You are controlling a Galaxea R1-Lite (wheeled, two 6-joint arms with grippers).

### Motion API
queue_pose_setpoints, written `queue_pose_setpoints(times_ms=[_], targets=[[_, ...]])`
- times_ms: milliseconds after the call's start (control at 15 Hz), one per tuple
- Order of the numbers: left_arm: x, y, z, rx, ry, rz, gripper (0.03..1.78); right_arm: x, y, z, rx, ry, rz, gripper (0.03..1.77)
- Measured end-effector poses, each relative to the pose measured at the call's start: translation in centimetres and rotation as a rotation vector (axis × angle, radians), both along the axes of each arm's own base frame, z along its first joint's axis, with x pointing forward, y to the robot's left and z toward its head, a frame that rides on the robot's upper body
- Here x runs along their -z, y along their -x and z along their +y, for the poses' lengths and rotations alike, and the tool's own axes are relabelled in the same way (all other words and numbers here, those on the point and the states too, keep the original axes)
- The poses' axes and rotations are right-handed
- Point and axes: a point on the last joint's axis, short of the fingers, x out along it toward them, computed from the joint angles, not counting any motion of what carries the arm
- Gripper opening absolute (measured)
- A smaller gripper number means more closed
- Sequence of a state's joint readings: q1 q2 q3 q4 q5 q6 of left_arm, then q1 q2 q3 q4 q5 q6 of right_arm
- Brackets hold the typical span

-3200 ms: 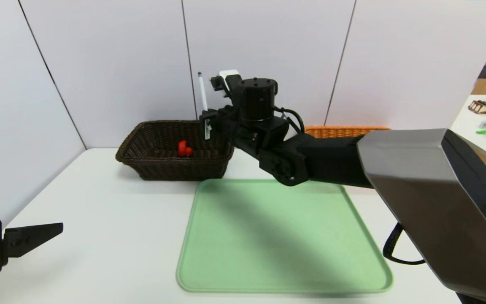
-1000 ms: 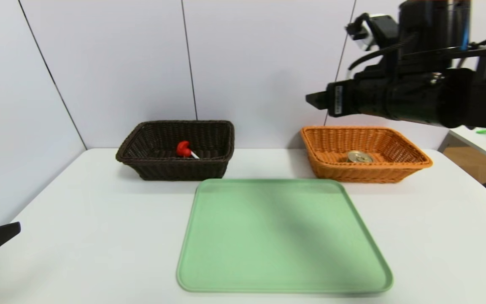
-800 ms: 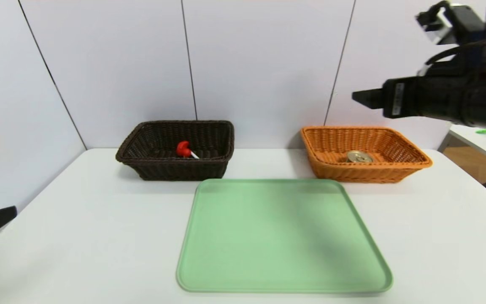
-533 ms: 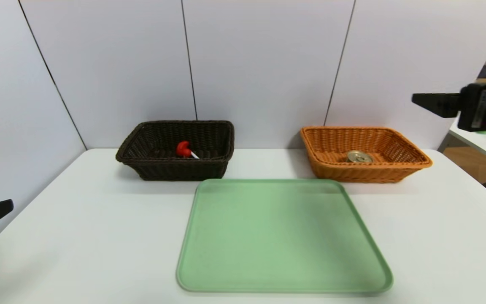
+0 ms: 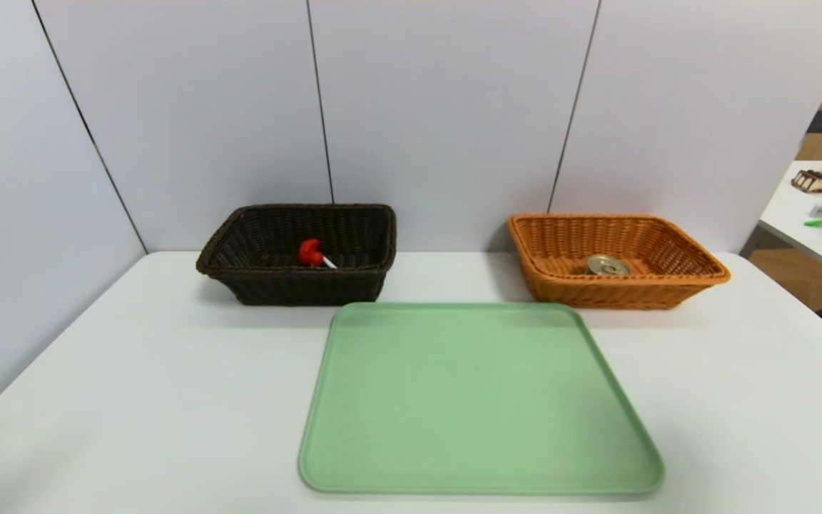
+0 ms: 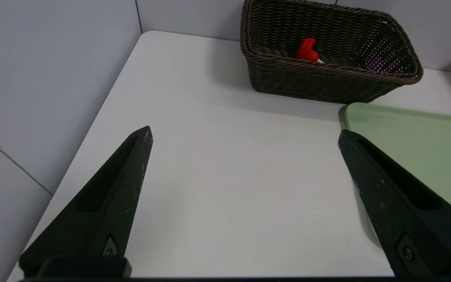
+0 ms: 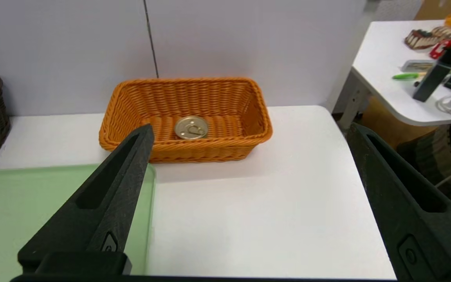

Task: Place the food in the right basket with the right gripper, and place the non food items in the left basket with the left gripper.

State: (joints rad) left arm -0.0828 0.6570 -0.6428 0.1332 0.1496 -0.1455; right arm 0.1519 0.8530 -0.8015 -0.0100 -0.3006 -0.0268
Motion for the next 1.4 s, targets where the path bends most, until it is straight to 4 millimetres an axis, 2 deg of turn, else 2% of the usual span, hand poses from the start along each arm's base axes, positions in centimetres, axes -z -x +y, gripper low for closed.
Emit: queue_pose_setpoints(times_ms=[333,1000,1400], targets=[[0.5,1.4,0.1,-0.013,0.005,-0.060,1.69,1.4,3.9,-0.8,0.040,-0.006,-0.077,1.69],[6.5,5.2,0.3,-0.058,0.023,-0.112,1.69,6.0,9.9,-1.2,0.062,0.000,-0.158,1.69],[7.6,7.4,0.3,-0.035,0.021,-0.227,1.69,7.2,12.6,-0.9,-0.008,0.017,-0.270,1.69]])
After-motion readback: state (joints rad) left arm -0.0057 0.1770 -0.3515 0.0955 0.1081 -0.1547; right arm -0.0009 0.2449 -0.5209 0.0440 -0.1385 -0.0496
